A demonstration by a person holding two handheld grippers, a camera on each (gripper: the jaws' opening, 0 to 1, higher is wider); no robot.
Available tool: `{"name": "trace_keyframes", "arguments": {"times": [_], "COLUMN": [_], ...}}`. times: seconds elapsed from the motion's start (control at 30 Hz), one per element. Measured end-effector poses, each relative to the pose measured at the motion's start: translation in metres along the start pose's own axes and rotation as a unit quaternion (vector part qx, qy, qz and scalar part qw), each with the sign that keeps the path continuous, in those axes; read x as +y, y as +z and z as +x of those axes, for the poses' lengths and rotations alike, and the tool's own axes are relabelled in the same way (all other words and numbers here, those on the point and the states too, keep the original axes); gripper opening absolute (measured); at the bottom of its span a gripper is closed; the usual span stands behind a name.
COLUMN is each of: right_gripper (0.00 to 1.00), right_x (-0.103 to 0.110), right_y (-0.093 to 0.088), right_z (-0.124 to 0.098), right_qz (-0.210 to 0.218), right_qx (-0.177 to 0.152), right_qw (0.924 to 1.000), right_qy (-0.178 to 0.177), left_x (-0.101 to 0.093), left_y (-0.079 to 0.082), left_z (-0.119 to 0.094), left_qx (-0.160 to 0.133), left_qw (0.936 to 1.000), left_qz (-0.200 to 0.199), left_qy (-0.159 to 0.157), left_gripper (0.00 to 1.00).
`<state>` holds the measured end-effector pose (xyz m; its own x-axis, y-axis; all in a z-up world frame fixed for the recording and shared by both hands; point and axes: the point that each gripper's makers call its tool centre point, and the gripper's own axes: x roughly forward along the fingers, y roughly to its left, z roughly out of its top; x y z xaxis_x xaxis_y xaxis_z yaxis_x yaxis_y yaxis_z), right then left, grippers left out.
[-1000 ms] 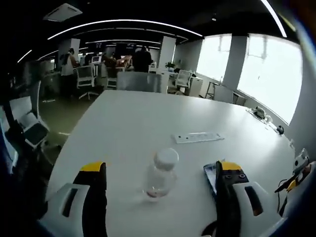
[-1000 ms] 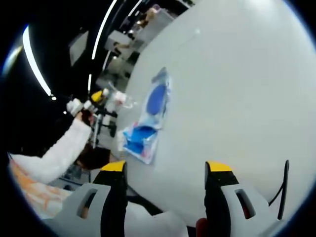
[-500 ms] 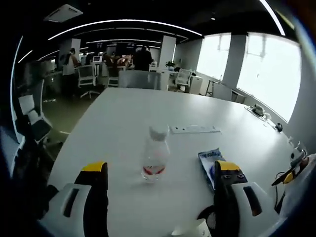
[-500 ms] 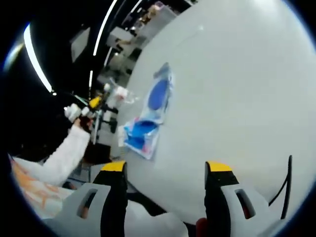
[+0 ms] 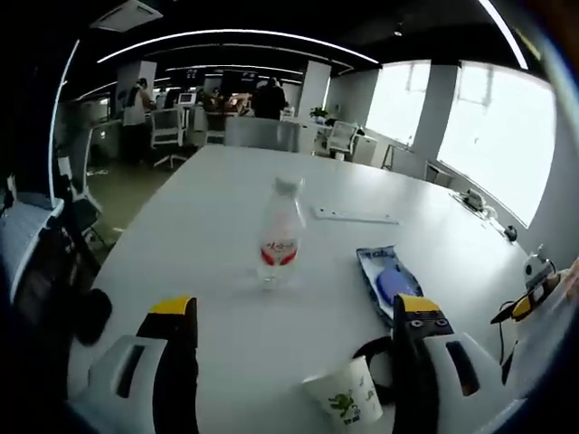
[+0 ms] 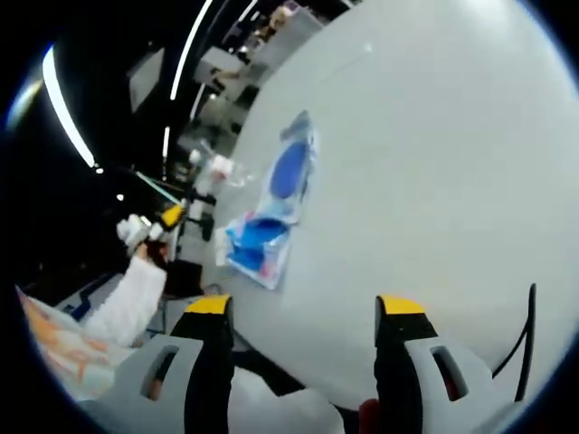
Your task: Arrange the tabletop items into an orderly group along one side of the table until the central work area is clear of visible clutter.
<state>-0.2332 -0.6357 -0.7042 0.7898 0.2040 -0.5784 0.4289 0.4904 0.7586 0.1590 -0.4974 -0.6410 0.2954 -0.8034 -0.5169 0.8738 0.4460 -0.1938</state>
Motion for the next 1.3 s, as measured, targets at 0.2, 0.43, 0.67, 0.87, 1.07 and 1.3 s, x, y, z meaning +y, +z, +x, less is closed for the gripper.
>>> {"name": "trace_keyframes", "arguments": {"times": [0.2,0.43,0.67,0.87,1.07,1.3], "right_gripper": [0.62,0.61,0.61,0.61,0.61,0.61], "right_x": [-0.001,-0.002,-0.005,-0.005,-0.005,-0.007], "right_y": [0.0,-0.001,-0.001,-0.003,-0.005,-0.006], "right_z": [0.001,0.001,0.0,0.001,0.002,0.002], "right_qz": [-0.001,0.001,0.004,0.004,0.004,0.003], "right_qx": [0.004,0.002,-0.001,0.003,0.008,0.012], "right_qw": [1.0,1.0,1.0,1.0,1.0,0.9999], "right_qy": [0.0,-0.001,-0.004,-0.002,0.0,-0.002], "left_x": [0.001,-0.007,-0.032,-0.063,-0.077,-0.083], "left_y": [-0.002,0.001,-0.014,-0.043,-0.05,-0.063], "left_z": [-0.006,-0.004,-0.004,-0.007,-0.007,0.0], "left_qx": [-0.003,-0.021,0.002,0.057,0.078,0.149], "left_qw": [1.0,0.9997,0.9966,0.9844,0.9773,0.9487], "left_qz": [-0.009,-0.001,0.049,0.103,0.131,0.205], "left_qy": [0.003,-0.01,-0.067,-0.13,-0.147,-0.189], "left_gripper": [0.9,0.85,0.74,0.61,0.51,0.37]}}
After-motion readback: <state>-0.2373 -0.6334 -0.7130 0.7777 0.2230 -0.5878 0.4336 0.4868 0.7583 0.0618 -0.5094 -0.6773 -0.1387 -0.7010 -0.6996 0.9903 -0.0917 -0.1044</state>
